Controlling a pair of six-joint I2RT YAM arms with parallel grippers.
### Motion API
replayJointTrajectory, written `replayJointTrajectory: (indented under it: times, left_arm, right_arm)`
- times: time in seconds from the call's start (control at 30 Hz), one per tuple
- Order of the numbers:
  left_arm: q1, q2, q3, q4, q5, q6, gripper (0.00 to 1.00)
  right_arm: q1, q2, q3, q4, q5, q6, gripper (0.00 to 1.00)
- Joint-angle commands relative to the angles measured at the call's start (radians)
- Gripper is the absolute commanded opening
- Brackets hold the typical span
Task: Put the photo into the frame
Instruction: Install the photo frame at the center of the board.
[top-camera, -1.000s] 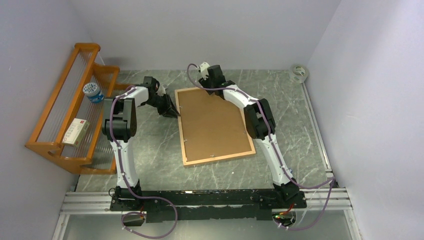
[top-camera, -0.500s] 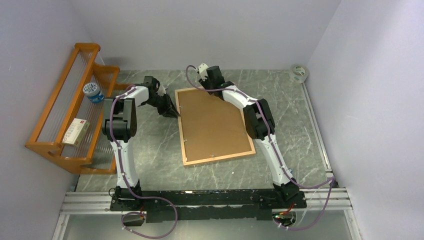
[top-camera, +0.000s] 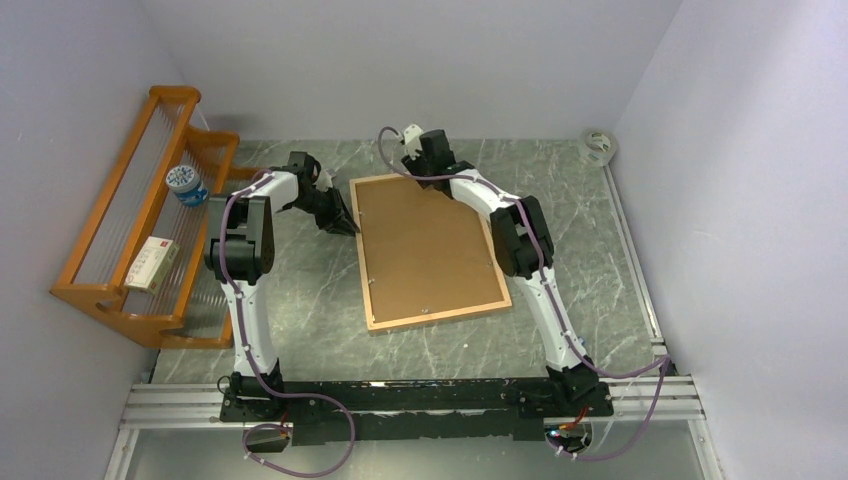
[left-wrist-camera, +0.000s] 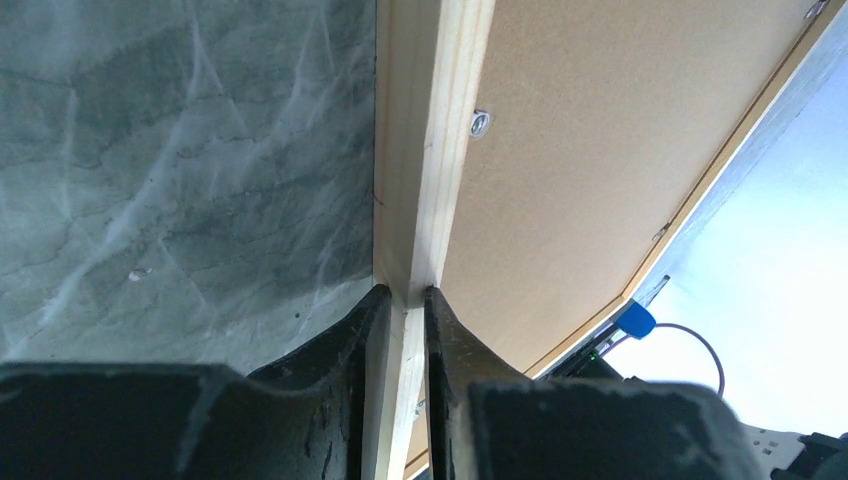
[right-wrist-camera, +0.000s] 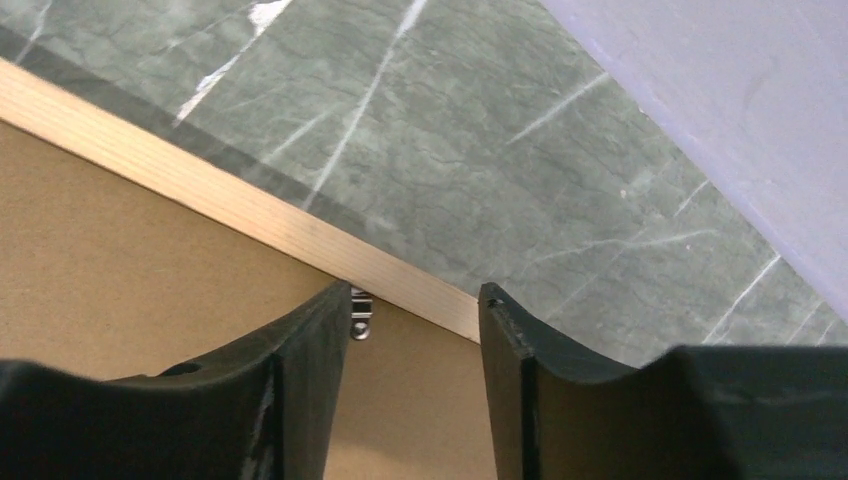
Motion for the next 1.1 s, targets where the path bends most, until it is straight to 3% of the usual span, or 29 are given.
replayJointTrajectory:
  times: [0.0,0.23,0.5,0.67,0.87,1.07]
  left_arm:
    - [0.002,0.04,-0.015,-0.095,-0.139,0.04,0.23]
    - [0.002,0.039,-0.014,-0.092,-0.127,0.043,0.23]
    - [0.002,0.027,0.002,-0.07,-0.094,0.039,0.29]
    - [0.006,-0.003,0.02,-0.044,-0.055,0.037,0.35]
    - [0.012,-0.032,-0.006,0.006,-0.017,0.03,0.29]
    - [0.014,-0.019,-0.029,0.029,0.007,0.018,0.23]
  right_arm:
    - [-0.065,-0.078,-0.029,0.053,-0.044,0.054,0.56]
    - [-0.073,-0.106,-0.008,0.04,-0.073,0.163,0.61]
    - [-0.086,-0.252,-0.052,0.074,-0.247,0.479,0.74]
    - [-0.086,-0.306,-0.111,0.067,-0.343,0.65,0.74]
    - [-0.065,-0.285,-0.185,0.078,-0.556,0.944,0.49]
    - [0.01,-0.227,-0.253,0.148,-0.632,1.096,0.42]
